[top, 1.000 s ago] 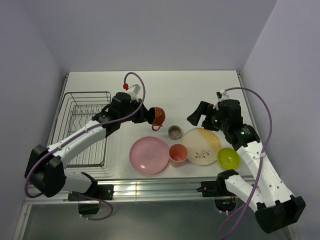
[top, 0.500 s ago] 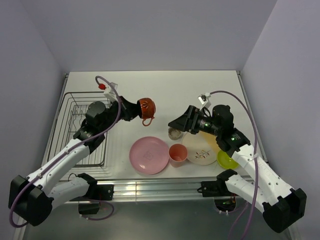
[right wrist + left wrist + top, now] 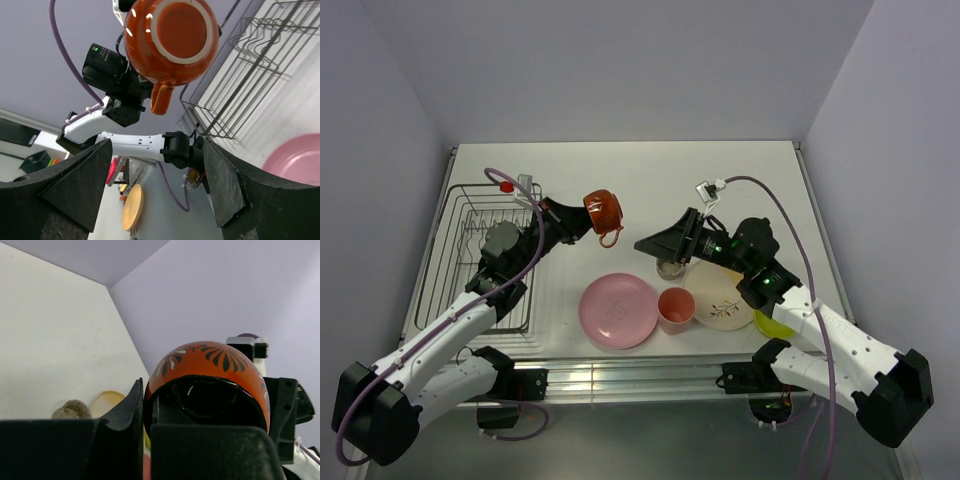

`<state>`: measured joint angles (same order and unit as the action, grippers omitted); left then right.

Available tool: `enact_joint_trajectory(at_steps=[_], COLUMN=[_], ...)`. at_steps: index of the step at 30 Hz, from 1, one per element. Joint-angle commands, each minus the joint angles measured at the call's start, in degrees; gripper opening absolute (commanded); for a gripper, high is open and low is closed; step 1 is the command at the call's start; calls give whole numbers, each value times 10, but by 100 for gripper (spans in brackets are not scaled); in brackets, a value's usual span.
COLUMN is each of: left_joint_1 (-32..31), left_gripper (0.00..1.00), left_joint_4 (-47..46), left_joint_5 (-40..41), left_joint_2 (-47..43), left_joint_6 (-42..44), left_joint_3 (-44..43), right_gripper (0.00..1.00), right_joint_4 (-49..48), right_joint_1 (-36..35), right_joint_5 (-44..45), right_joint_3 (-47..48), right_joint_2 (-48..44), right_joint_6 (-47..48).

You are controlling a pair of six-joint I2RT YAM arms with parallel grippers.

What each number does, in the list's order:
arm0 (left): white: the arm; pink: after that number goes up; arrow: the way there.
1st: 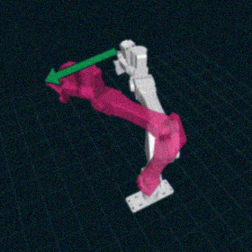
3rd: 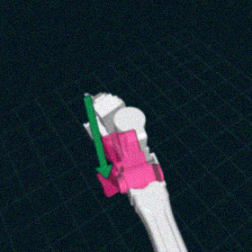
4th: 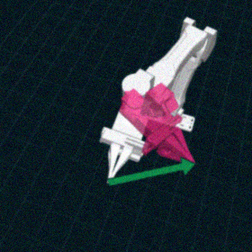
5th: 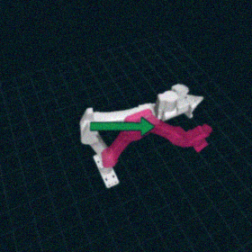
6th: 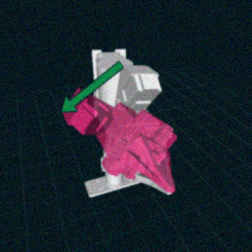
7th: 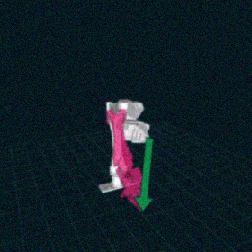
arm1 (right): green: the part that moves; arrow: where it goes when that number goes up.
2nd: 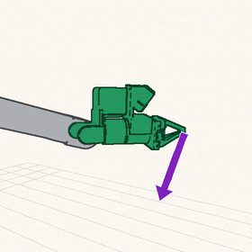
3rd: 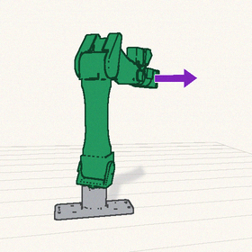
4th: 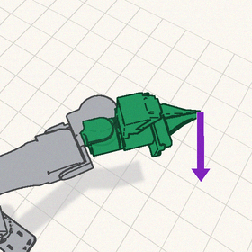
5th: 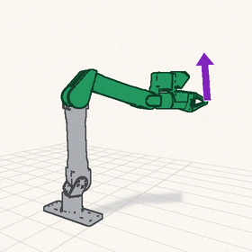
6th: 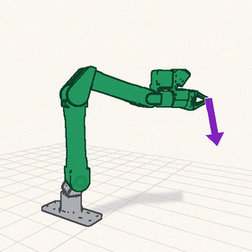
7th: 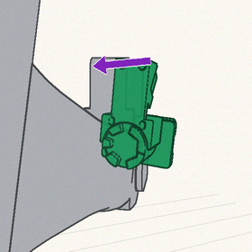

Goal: Load the mixed dishes into the dish rack

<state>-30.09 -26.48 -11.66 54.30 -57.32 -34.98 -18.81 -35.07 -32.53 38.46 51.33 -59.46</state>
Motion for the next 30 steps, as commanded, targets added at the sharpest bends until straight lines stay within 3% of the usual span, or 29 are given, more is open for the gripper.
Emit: enact_joint_trajectory(at_steps=[1, 7, 16, 22, 23, 27, 29, 30], left_joint_1=[-6, -23, -38, -45, -45, -46, -45, -46], left_gripper=[0, 0, 0, 0, 0, 0, 1, 16], left_joint_4=[-90, -74, -71, -67, -62, -26, 38, 62], left_joint_5=[11, 36, 41, 50, 51, 63, 73, 79], left_joint_2=[-13, -32, -33, -37, -42, -64, -80, -84], left_joint_6=[-43, -28, -17, -5, -4, 15, 36, 44], left_joint_3=[-8, -11, -1, 3, 4, 4, -9, -16], right_gripper=[80, 76, 58, 18, 4, 0, 0, 0], right_joint_4=[-92, -110, -141, -142, -130, -89, -51, -44], right_joint_1=[-25, -77, -113, -127, -128, -130, -131, -131], right_joint_5=[16, 36, 50, 74, 79, 91, 103, 105], right_joint_3=[22, 60, 111, 127, 129, 157, 176, 181], right_joint_2=[35, 86, 144, 175, 176, 182, 186, 188], right_joint_6=[-20, -7, -16, -24, -20, 11, 39, 47])
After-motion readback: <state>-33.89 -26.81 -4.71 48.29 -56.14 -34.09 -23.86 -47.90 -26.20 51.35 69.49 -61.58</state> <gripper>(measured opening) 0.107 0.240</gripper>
